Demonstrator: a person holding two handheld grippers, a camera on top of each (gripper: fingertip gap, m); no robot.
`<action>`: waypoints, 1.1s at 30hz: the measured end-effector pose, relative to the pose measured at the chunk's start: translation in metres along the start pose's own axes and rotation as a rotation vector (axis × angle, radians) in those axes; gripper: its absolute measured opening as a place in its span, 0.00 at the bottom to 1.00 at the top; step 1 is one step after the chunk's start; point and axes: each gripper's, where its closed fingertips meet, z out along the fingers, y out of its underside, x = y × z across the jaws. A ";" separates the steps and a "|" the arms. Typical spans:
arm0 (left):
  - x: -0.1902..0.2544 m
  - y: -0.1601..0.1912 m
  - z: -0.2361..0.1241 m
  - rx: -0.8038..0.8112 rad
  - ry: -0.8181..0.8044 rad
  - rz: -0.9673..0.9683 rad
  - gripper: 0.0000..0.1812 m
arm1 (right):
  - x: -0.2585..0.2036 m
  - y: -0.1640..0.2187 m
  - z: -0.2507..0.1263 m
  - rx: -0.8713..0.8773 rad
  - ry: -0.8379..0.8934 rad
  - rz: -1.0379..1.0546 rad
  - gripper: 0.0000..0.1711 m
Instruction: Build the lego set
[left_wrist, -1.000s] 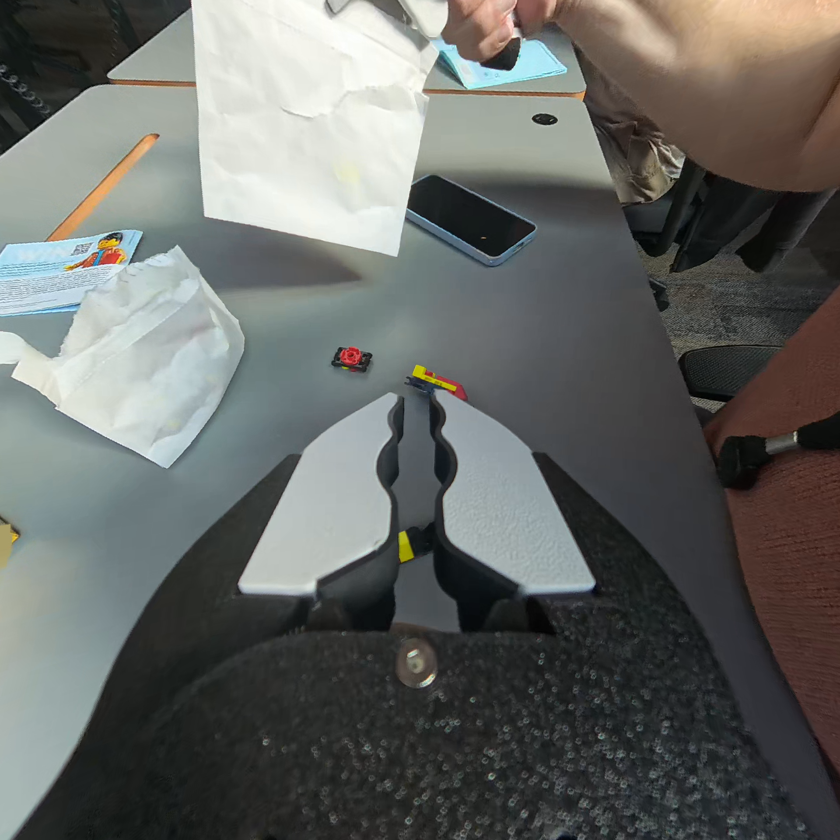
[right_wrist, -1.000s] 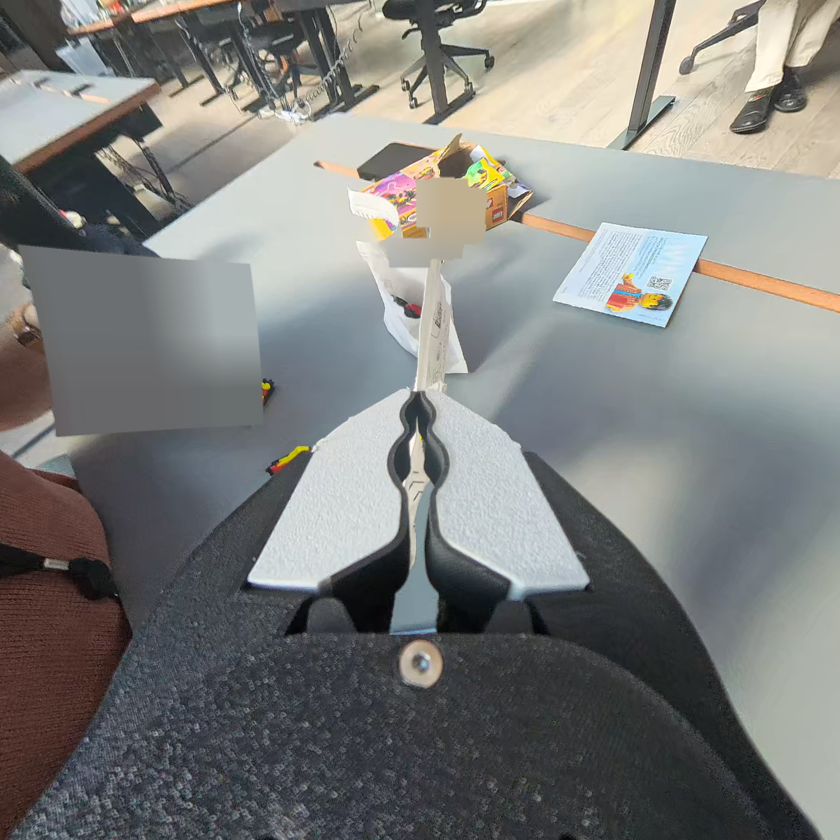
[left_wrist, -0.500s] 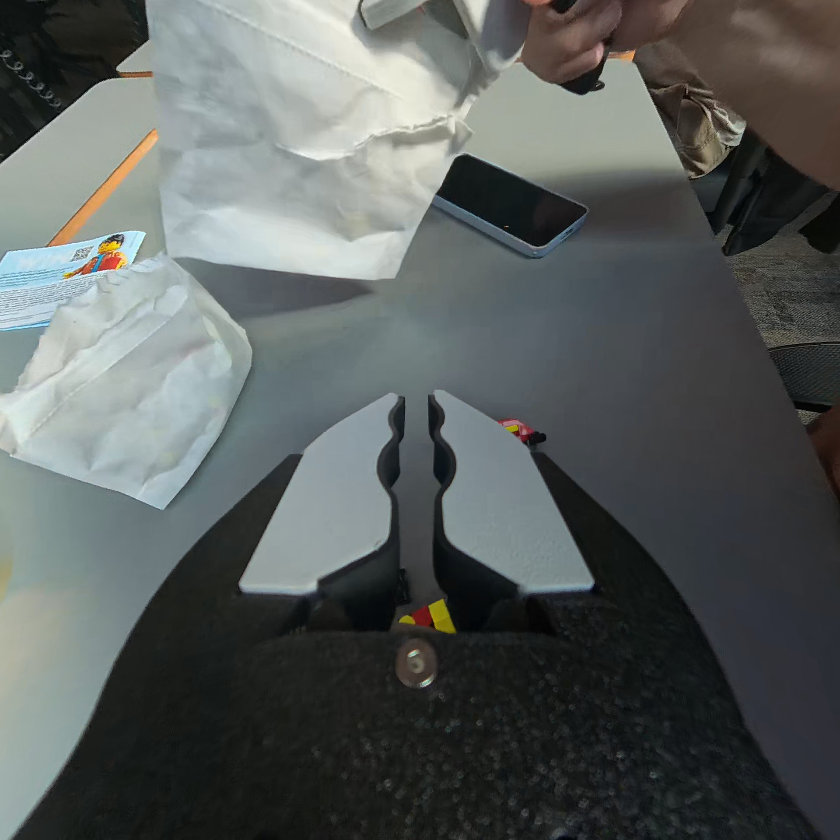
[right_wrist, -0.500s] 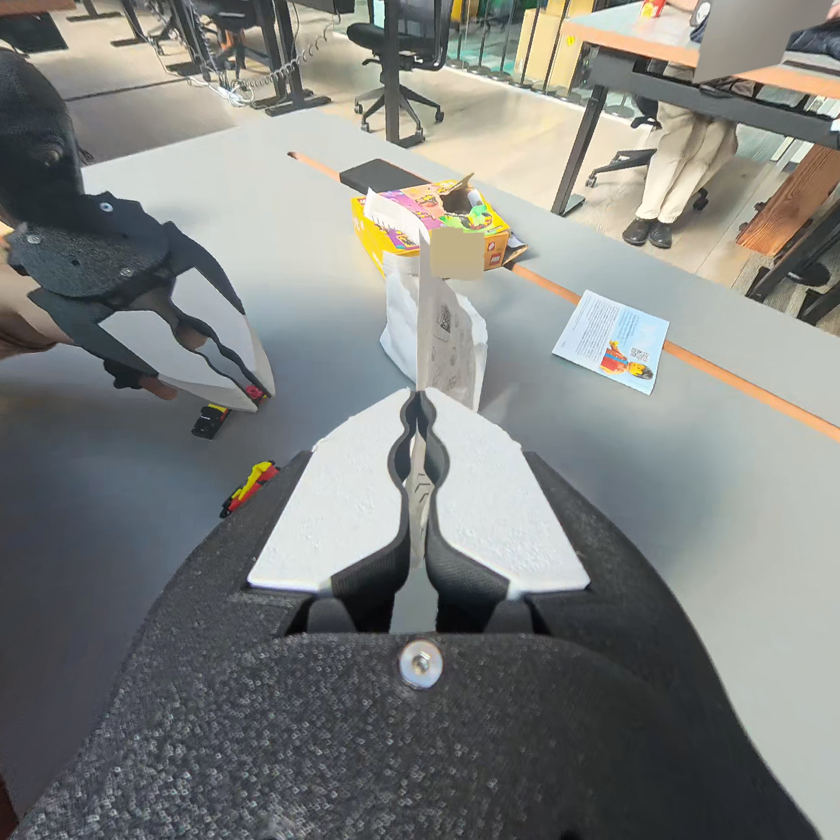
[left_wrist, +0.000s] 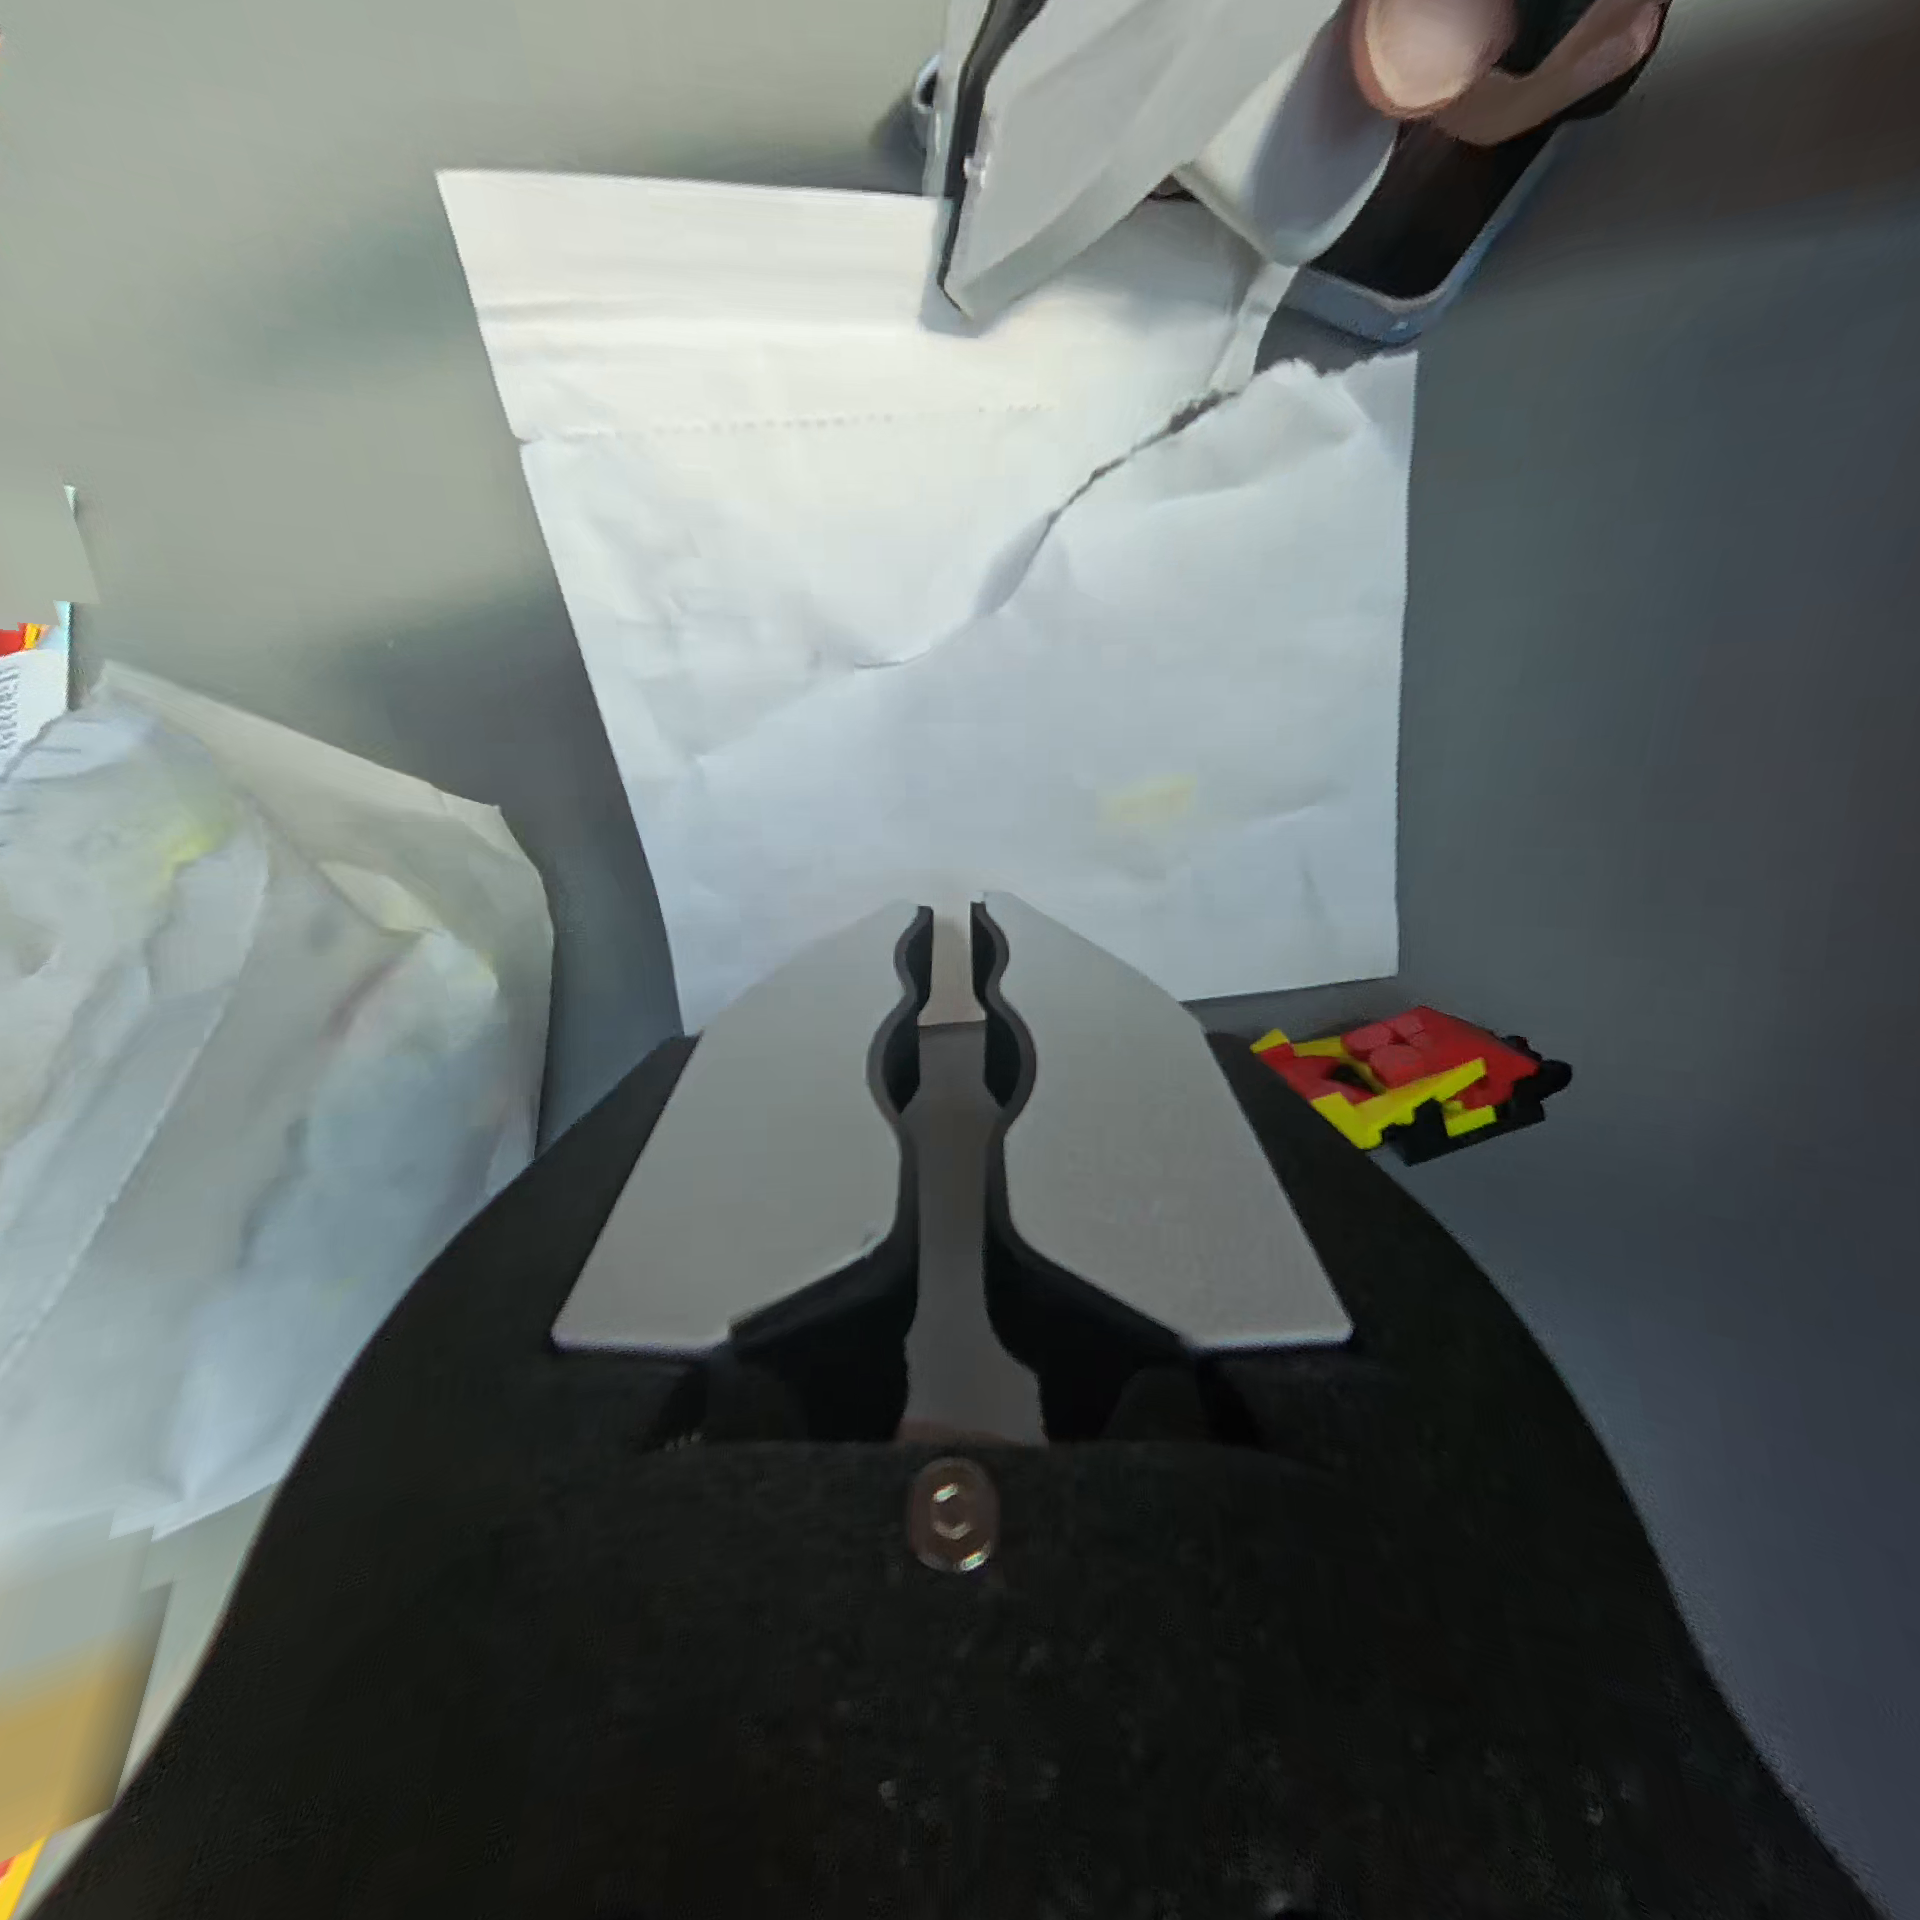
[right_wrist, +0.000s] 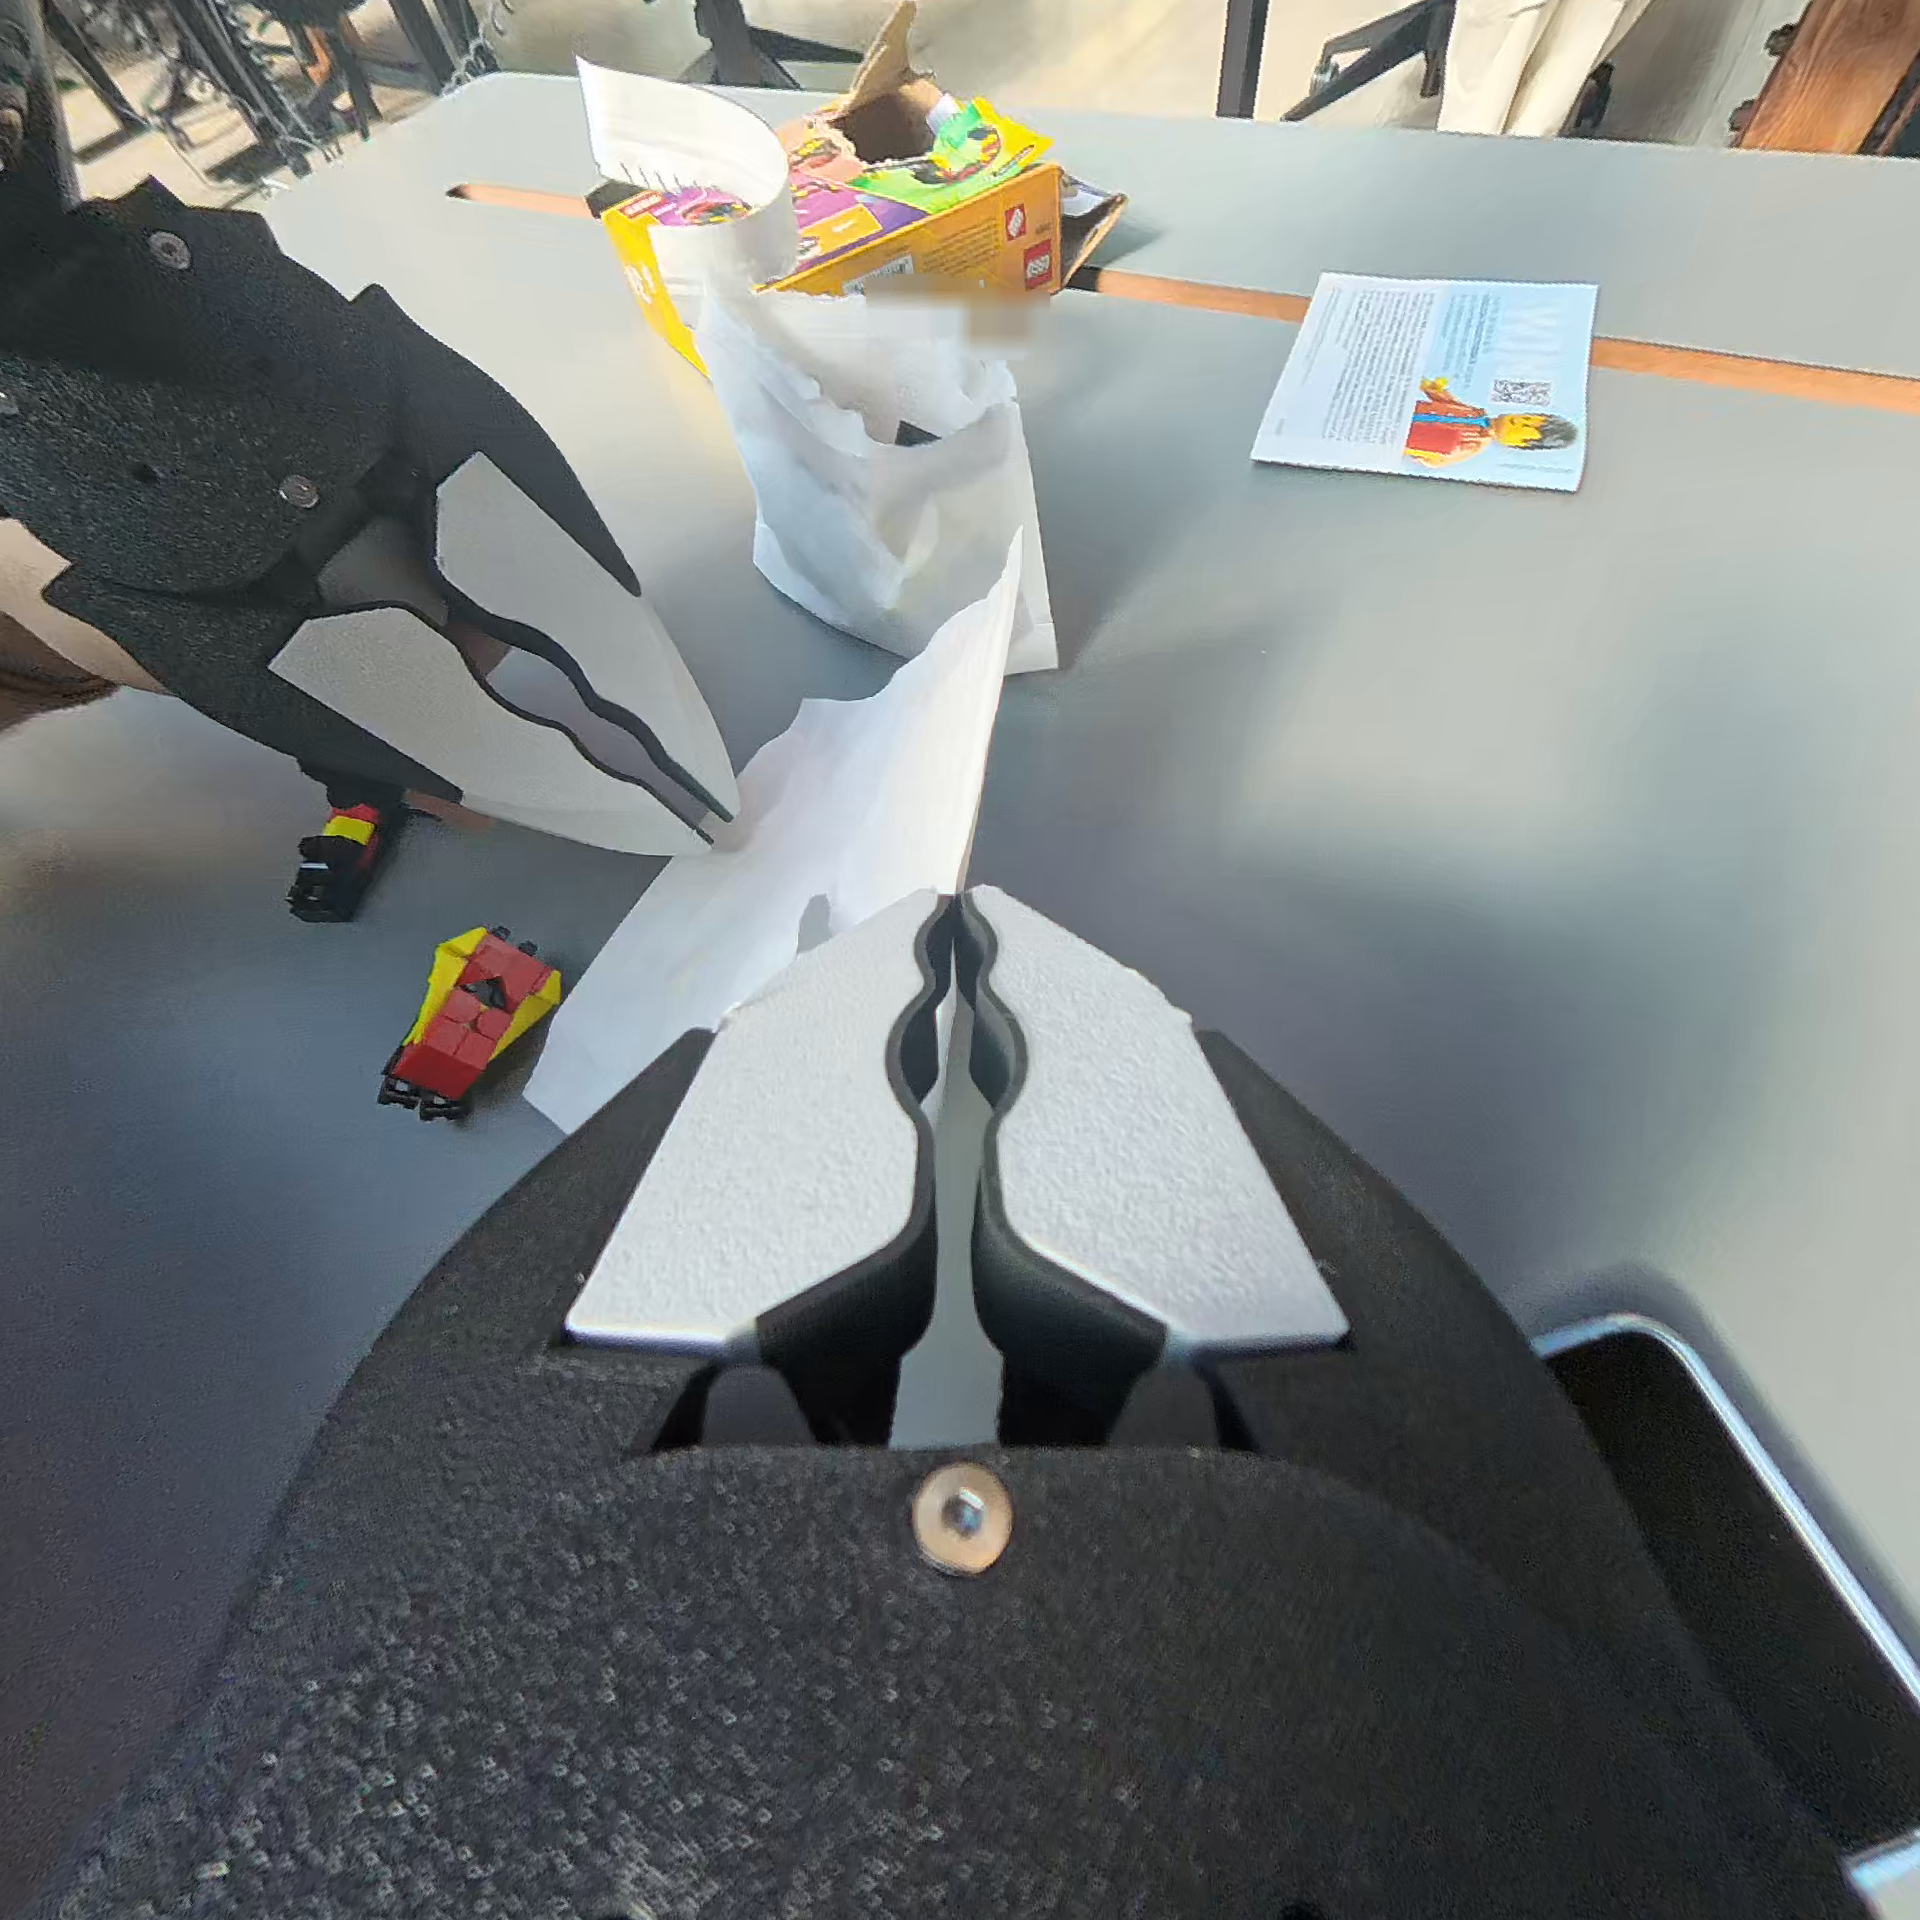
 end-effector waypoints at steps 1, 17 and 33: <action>0.002 0.002 0.004 -0.038 0.012 0.027 0.03 | 0.005 0.004 -0.002 -0.018 0.020 0.005 0.00; 0.008 0.009 0.024 -0.109 0.108 0.058 0.00 | -0.021 0.049 -0.002 -0.309 -0.342 0.140 0.17; 0.008 0.008 0.024 -0.085 0.099 0.062 0.00 | -0.028 0.064 0.007 -0.527 -0.363 0.108 0.17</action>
